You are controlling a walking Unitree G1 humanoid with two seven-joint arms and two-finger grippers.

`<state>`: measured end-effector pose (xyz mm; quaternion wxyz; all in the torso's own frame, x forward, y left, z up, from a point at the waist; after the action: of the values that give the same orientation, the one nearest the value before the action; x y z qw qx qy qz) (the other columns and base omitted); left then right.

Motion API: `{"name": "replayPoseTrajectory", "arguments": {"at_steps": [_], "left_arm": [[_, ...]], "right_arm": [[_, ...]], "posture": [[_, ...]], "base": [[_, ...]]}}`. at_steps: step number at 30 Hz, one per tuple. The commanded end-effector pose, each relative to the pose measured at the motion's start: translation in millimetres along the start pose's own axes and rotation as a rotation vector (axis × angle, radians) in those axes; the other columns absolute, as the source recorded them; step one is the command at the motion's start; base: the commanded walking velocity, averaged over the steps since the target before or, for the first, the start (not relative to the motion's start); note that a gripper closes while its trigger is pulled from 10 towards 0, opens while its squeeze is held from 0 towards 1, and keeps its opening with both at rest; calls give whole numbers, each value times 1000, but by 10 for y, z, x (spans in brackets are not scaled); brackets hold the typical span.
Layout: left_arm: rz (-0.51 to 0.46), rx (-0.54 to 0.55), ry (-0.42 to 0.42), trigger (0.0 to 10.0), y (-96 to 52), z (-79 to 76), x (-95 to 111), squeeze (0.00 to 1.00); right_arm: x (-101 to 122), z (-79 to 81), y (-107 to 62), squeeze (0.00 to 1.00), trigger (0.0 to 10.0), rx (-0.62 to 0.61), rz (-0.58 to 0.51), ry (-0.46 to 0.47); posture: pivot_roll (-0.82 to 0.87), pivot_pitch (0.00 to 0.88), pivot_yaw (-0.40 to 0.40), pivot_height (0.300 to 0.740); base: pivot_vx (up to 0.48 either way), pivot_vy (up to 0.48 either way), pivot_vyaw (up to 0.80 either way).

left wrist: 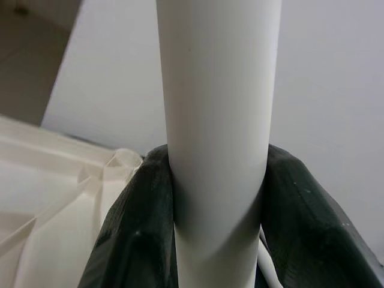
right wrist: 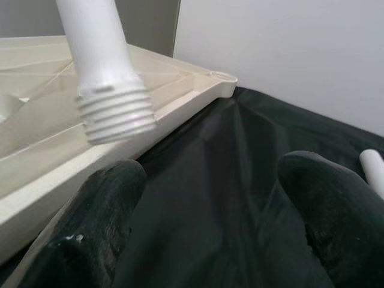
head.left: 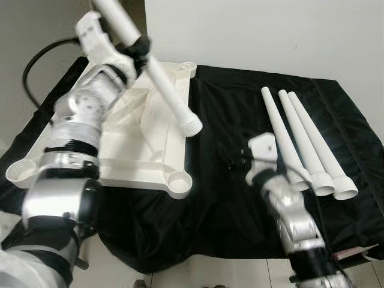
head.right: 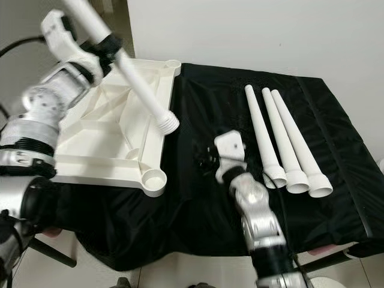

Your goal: Building children table

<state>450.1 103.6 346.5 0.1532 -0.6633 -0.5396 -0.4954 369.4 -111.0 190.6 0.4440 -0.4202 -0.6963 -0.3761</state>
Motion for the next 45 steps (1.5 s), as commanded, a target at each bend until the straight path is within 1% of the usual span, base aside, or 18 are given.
{"name": "replayPoseTrajectory", "arguments": {"at_steps": [1,2,3,6,9,10,11,15,19,21,23,26,27,36,42,43,44,45], "left_arm": [[2,-195,64,10000,-18,-273,-36,0],[2,-195,64,10000,-18,-273,-36,0],[5,-209,82,10000,-10,-349,-74,0],[6,-219,93,10000,-6,-402,-100,0],[-3,-241,147,10000,19,-584,-181,0],[-3,-241,147,10000,19,-584,-181,0],[-12,-262,143,10000,27,-734,-243,0],[-10,-278,126,10000,30,-835,-300,0],[-2,-325,134,10000,13,-1071,-435,0],[-1,-336,136,10000,7,-1117,-457,0],[3,-361,132,10000,-16,-1228,-506,0],[4,-368,130,10000,-24,-1264,-523,0],[9,-385,130,10000,-48,-1333,-567,0],[9,-402,127,10000,-84,-1420,-602,0],[6,-404,128,10000,-91,-1443,-596,0],[5,-405,129,10000,-94,-1450,-595,0],[4,-406,130,10000,-97,-1458,-594,0],[4,-406,130,10000,-97,-1458,-594,0]], "right_arm": [[3,-17,12,0,10000,10,30,11],[3,-17,12,0,10000,10,30,11],[52,2,41,0,10000,24,25,3],[85,14,60,0,10000,33,21,-4],[179,38,142,0,10000,43,16,-12],[179,38,142,0,10000,43,16,-12],[249,61,209,0,10000,51,14,-21],[289,73,253,0,10000,54,12,-27],[296,108,321,0,10000,73,27,-47],[290,115,330,0,10000,78,34,-53],[278,90,359,0,10000,68,46,-73],[275,73,373,0,10000,61,49,-78],[275,31,413,0,10000,45,55,-90],[317,-98,552,0,10000,-10,51,-114],[310,-100,577,0,10000,-6,56,-113],[297,-103,581,0,7373,-9,62,-106],[286,-106,585,0,6706,-12,65,-102],[286,-106,585,0,6706,-12,65,-102]], "posture": [[-40,36,-17,740],[-40,36,-17,740],[-37,40,-17,740],[-37,40,-17,740],[-34,50,-9,740],[-34,50,-9,740],[-34,53,-6,740],[-32,56,-6,740],[-30,60,-6,740],[-29,60,-7,740],[-27,61,-7,740],[-27,62,-8,740],[-26,62,-8,740],[-19,62,-7,740],[-14,63,-9,740],[-13,64,-11,740],[-13,64,-11,740],[-13,64,-11,740]], "base": [[0,0,0],[0,0,0],[0,0,0],[0,0,0],[0,0,0],[0,0,0],[0,0,0],[0,0,0],[0,0,0],[0,0,0],[0,0,0],[0,0,0],[0,0,0],[0,0,0],[0,0,0],[0,0,0],[0,0,0],[0,0,0]]}}
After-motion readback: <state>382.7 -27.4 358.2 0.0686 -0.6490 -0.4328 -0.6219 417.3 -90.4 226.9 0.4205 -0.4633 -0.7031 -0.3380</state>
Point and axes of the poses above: a point about 5 cm out from each wrist's last joint towards the gripper, its own y axis pointing out of the wrist towards the gripper, its own x axis along the axis of the wrist's last joint, z = x × y, the point moved 6 cm from there along y, pointing out of the wrist towards the gripper, and after that the axes turned 5 degrees about -y, right-handed, at the moved point
